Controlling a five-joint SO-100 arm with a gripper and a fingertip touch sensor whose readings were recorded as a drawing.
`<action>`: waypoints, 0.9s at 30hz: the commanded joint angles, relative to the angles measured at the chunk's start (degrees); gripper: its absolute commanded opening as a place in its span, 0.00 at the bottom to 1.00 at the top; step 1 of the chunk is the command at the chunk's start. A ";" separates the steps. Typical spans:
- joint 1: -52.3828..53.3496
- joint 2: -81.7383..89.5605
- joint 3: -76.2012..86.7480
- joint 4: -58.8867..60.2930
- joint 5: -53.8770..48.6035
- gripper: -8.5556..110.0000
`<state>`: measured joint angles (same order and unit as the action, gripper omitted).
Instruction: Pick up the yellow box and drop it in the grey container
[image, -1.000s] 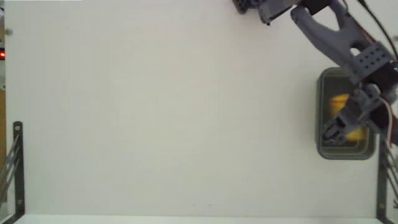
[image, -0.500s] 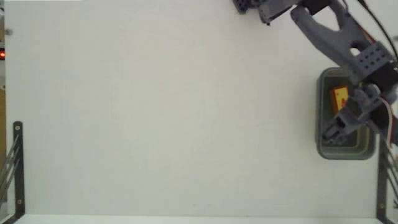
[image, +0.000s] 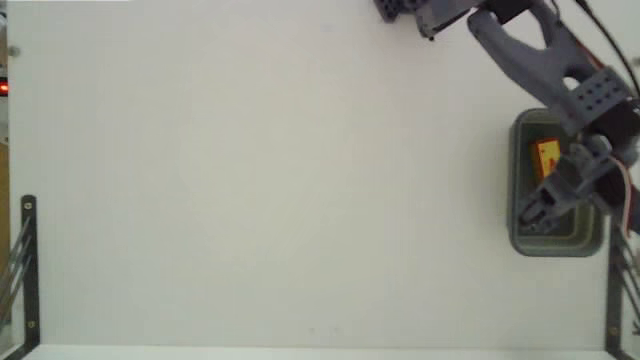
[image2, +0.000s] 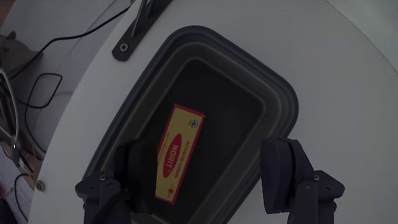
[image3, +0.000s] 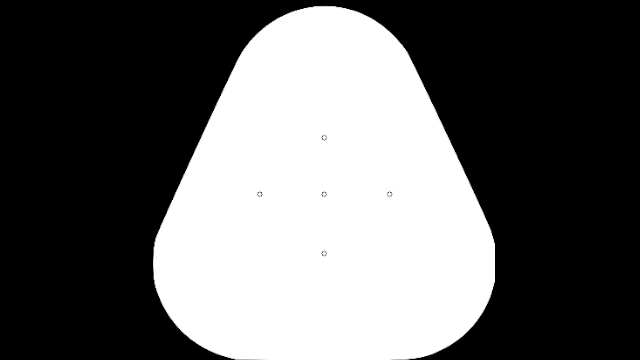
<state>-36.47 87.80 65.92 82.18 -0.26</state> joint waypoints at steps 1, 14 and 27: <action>-0.60 5.72 0.41 -0.48 0.26 1.00; 3.07 10.54 5.18 -0.45 0.26 1.00; 9.44 18.88 13.47 -0.41 0.26 1.00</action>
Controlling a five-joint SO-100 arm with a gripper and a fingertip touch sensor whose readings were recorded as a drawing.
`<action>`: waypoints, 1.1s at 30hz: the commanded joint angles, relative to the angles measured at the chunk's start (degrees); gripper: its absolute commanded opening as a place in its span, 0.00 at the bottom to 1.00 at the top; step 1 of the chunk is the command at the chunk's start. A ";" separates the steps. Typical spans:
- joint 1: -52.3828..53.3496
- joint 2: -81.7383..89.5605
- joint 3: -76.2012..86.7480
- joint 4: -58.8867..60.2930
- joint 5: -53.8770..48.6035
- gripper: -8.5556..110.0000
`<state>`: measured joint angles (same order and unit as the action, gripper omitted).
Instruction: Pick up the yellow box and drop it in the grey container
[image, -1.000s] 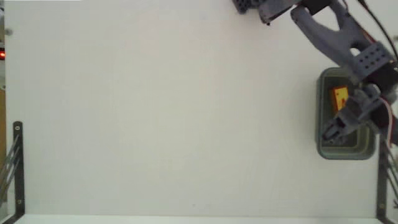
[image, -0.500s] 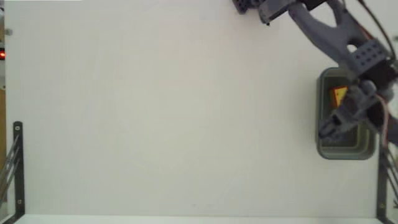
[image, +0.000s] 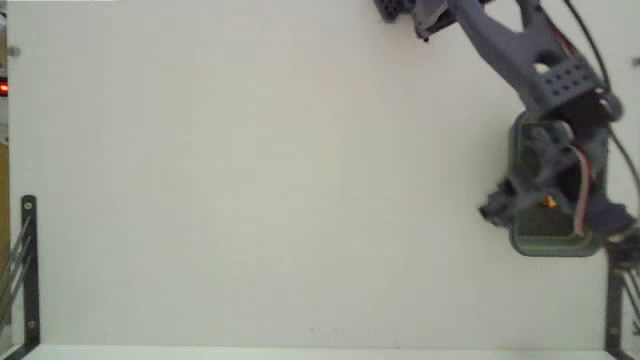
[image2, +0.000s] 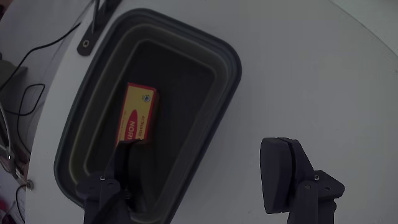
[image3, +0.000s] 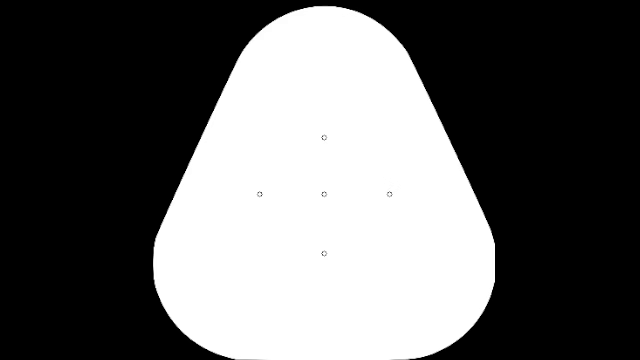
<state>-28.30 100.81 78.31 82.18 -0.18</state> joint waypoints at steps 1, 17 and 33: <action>1.91 6.72 1.91 -0.40 0.18 1.00; 11.62 19.44 14.54 -0.33 0.18 1.00; 21.05 31.80 26.80 -0.27 0.18 1.00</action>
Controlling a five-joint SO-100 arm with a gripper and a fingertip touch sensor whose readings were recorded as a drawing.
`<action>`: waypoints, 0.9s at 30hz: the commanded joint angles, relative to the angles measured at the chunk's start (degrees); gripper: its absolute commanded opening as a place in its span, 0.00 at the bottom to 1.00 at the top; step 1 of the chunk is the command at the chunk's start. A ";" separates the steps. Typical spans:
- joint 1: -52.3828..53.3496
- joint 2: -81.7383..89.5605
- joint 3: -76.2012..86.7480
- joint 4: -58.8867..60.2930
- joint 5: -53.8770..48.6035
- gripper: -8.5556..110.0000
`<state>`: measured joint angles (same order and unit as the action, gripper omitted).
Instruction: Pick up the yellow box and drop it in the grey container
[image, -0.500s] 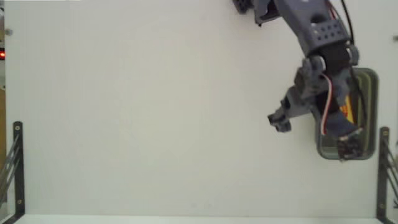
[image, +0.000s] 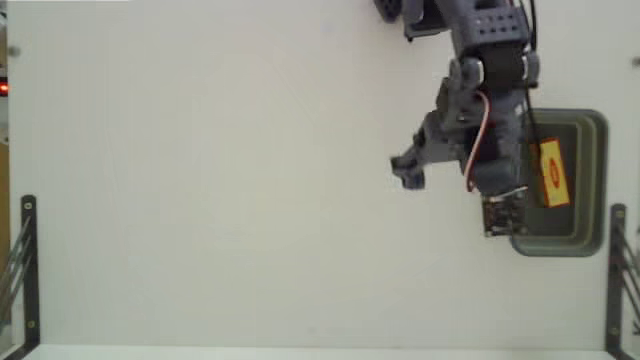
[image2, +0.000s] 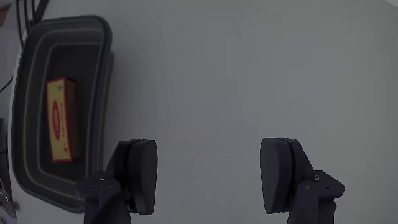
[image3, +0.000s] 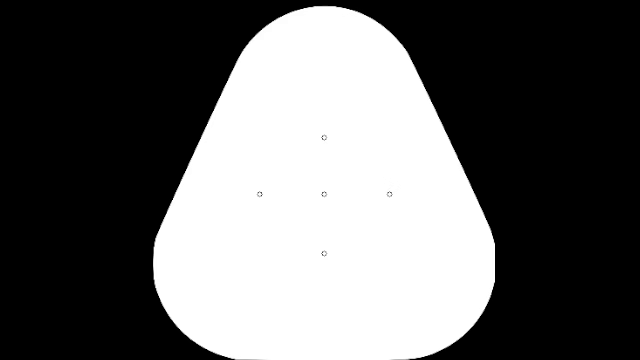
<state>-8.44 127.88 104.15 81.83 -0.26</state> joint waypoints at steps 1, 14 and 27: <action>1.77 5.49 1.72 0.09 0.26 1.00; 6.89 12.21 8.39 0.12 0.26 1.00; 8.44 14.23 10.40 0.13 0.26 1.00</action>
